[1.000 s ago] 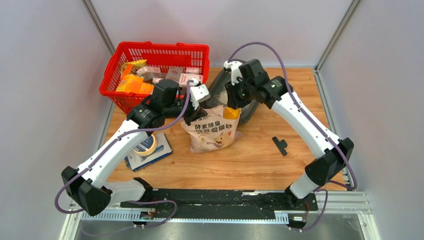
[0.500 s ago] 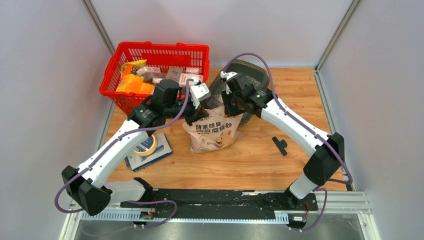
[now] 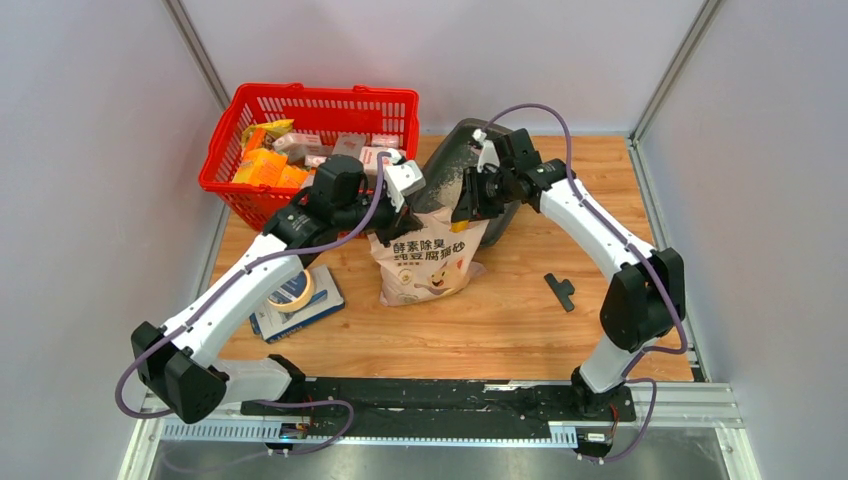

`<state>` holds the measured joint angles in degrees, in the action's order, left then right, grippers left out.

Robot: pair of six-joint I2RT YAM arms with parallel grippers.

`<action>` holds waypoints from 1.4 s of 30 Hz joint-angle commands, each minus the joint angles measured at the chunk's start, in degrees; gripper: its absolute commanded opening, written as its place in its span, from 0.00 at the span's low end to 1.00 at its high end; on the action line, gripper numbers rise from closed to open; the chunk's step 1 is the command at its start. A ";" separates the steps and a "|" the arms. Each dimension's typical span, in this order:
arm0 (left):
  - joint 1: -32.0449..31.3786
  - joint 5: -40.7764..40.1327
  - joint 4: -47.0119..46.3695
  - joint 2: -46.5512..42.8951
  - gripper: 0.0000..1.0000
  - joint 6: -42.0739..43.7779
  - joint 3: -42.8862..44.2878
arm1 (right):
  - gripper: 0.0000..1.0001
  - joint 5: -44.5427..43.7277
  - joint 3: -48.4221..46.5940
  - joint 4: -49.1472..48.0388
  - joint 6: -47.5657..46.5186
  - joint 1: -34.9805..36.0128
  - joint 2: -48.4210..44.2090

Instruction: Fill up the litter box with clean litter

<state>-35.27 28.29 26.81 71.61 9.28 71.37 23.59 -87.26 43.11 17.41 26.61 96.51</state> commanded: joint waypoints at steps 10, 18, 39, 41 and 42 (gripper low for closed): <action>-0.68 3.61 -4.40 -0.42 0.00 0.74 6.41 | 0.00 22.98 1.31 -12.69 16.41 -10.16 1.84; -0.59 2.65 0.25 -0.07 0.00 5.74 8.87 | 0.00 32.28 2.53 -17.71 23.80 -15.53 0.79; -0.59 -2.10 8.61 2.92 0.00 16.30 13.35 | 0.00 50.14 3.24 -21.76 23.20 -28.37 4.13; -0.59 -2.28 8.44 3.18 0.00 16.21 13.53 | 0.00 49.97 3.15 -21.41 22.15 -29.33 3.78; -0.68 -2.28 8.35 3.18 0.00 16.21 13.62 | 0.00 49.71 3.24 -21.14 21.88 -29.60 3.69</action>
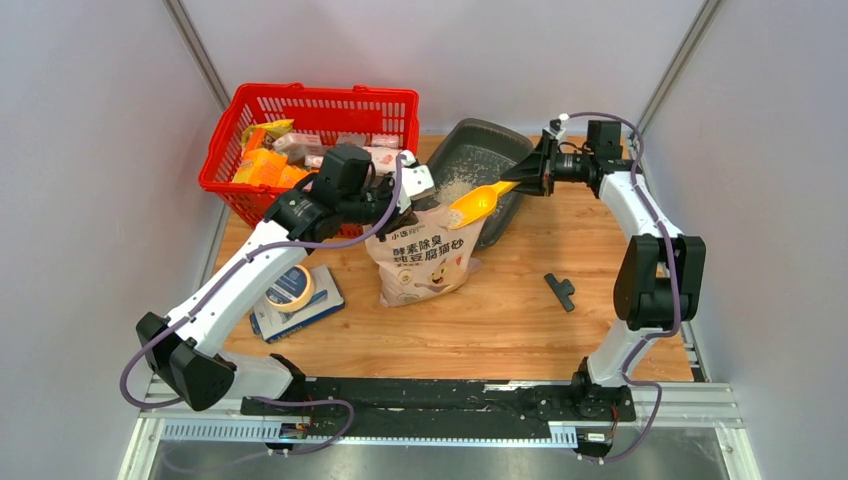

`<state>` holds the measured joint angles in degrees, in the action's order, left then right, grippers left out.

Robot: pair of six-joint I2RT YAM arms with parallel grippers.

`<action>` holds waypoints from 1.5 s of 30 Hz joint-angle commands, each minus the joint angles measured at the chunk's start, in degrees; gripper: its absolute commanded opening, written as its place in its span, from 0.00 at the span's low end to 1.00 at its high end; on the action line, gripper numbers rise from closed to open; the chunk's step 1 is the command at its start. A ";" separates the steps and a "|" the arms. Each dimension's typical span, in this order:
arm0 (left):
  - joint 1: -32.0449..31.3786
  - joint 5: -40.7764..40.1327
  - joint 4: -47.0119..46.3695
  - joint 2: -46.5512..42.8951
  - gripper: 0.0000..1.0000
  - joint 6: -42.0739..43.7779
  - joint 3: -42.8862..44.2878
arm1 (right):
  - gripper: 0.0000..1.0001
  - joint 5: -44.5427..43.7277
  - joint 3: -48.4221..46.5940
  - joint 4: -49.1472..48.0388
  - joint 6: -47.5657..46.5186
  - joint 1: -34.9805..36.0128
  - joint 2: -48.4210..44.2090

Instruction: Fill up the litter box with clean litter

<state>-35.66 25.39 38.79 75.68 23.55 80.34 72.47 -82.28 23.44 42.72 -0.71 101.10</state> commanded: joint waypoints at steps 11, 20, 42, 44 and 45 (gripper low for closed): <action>-0.29 0.01 -3.45 -0.53 0.00 2.64 4.74 | 0.00 1.45 -2.71 -0.59 -3.52 -4.03 -0.47; -0.20 -0.86 -3.45 0.17 0.00 2.46 4.48 | 0.00 5.23 -8.77 -3.92 1.56 -6.41 3.66; -0.29 -2.80 0.24 2.63 0.00 3.52 7.20 | 0.00 -24.90 -44.97 5.90 -20.56 -6.68 28.45; -0.20 -2.62 0.24 2.72 0.00 3.61 7.29 | 0.00 -27.89 -47.88 7.93 -25.46 -5.62 28.63; -0.29 -2.54 0.24 2.63 0.00 3.52 7.20 | 0.00 -30.17 -48.84 9.33 -26.97 -4.66 28.71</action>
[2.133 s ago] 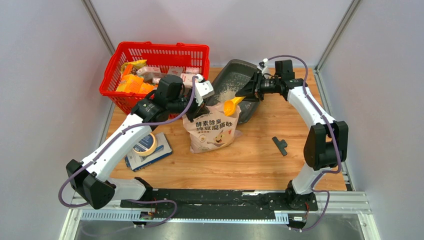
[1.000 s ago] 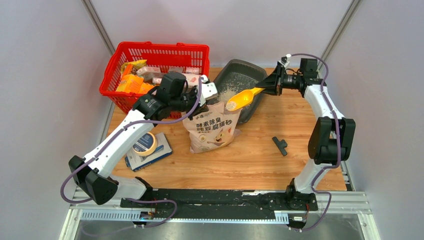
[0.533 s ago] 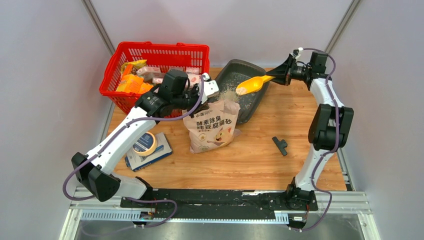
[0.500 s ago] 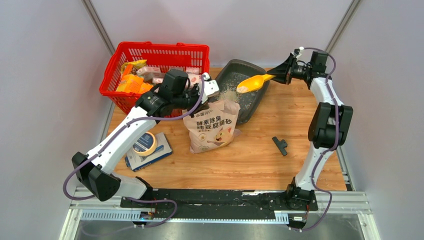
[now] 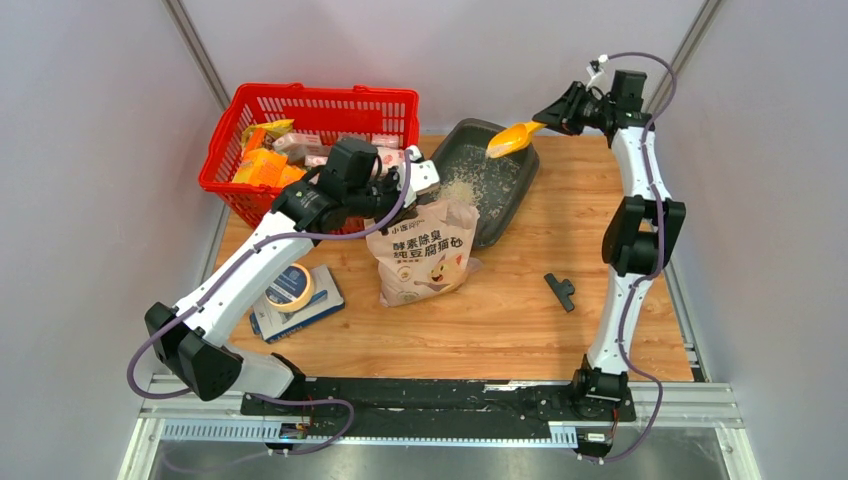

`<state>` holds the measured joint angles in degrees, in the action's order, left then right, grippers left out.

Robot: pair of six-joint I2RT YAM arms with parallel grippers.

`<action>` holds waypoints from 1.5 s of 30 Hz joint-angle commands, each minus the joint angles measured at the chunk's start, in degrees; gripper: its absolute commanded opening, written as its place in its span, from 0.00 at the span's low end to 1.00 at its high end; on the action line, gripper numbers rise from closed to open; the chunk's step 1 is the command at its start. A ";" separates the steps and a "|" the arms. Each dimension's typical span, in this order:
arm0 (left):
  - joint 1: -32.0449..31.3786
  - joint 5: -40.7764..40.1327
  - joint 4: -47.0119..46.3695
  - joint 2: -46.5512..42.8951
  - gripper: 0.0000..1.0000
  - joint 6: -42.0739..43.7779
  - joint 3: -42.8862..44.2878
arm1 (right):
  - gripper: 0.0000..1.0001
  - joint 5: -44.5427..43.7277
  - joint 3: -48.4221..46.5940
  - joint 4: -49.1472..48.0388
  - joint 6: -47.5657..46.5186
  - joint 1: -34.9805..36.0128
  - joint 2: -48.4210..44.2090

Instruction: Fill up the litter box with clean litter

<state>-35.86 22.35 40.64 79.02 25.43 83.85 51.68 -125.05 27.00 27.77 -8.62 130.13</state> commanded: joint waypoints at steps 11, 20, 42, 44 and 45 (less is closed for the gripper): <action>-0.09 2.08 -4.25 -2.56 0.00 0.85 1.49 | 0.00 -33.31 18.77 -12.06 -45.94 13.63 -19.72; 0.00 5.60 -10.49 -5.72 0.00 -3.19 -4.75 | 0.00 -20.60 21.17 -1.63 -37.27 14.16 -32.21; -0.09 6.65 -19.11 -10.99 0.00 -11.37 -13.28 | 0.00 0.53 11.33 37.58 -46.81 22.68 -38.55; 0.00 6.48 -19.02 -11.26 0.00 -11.54 -13.19 | 0.00 -2.35 10.89 41.80 -49.90 24.78 -37.49; -0.09 6.48 -18.93 -11.52 0.00 -11.54 -13.19 | 0.00 -3.68 10.88 42.68 -51.48 25.49 -37.23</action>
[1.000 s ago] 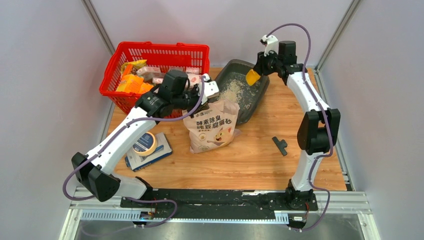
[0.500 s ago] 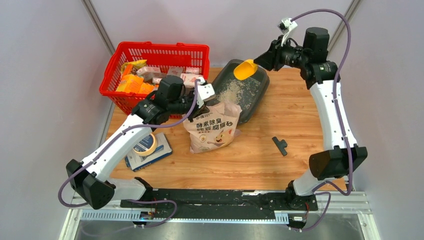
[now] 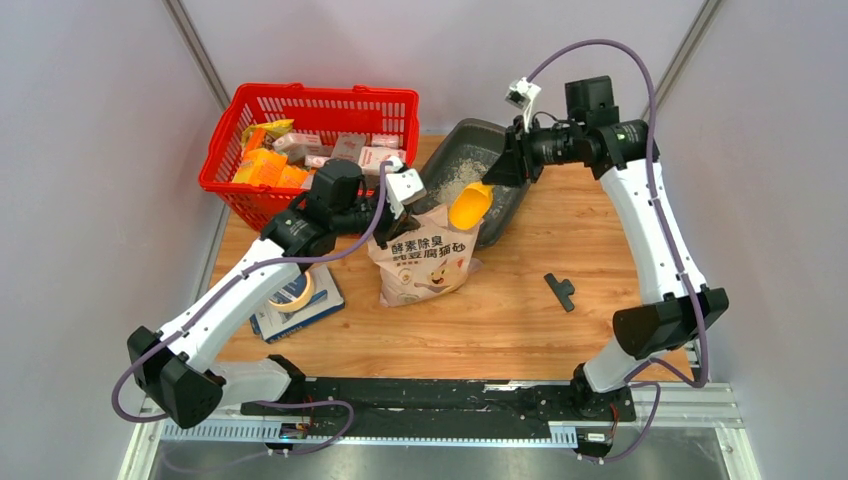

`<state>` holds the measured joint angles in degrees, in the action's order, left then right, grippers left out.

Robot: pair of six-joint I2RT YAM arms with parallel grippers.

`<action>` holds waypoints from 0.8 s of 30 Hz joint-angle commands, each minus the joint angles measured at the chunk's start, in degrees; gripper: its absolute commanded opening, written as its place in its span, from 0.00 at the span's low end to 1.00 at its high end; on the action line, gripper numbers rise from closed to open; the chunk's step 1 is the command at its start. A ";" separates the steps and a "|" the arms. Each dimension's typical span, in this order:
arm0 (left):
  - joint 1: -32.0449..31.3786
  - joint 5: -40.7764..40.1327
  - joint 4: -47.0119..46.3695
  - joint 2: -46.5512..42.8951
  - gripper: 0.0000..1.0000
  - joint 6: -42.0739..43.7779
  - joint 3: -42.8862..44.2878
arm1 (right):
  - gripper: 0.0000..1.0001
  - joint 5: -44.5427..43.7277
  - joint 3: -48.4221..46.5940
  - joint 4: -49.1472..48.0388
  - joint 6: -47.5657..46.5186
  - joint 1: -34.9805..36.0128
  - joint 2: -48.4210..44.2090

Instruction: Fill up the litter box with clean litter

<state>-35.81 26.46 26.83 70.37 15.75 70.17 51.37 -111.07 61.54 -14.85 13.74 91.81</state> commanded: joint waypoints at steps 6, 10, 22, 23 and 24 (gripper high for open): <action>-0.13 2.63 -4.42 -4.27 0.00 -2.21 0.49 | 0.00 -19.09 3.75 -1.14 -6.16 10.33 0.30; -0.05 2.46 -4.94 -4.98 0.00 -3.44 0.32 | 0.00 -33.69 5.76 -8.34 3.40 15.17 1.18; -0.05 2.72 -8.81 -5.94 0.00 -10.56 1.19 | 0.00 -48.02 24.57 -23.30 20.83 21.24 -4.53; -0.13 2.81 -8.72 -6.12 0.00 -10.65 1.28 | 0.00 -48.30 25.36 -23.31 20.92 21.42 -4.45; -0.13 2.81 -8.72 -6.38 0.00 -10.74 1.20 | 0.00 -48.12 26.42 -23.57 21.18 21.51 -4.45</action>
<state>-35.81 26.48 26.74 68.25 7.62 69.04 8.47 -87.26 44.93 3.14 34.70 90.19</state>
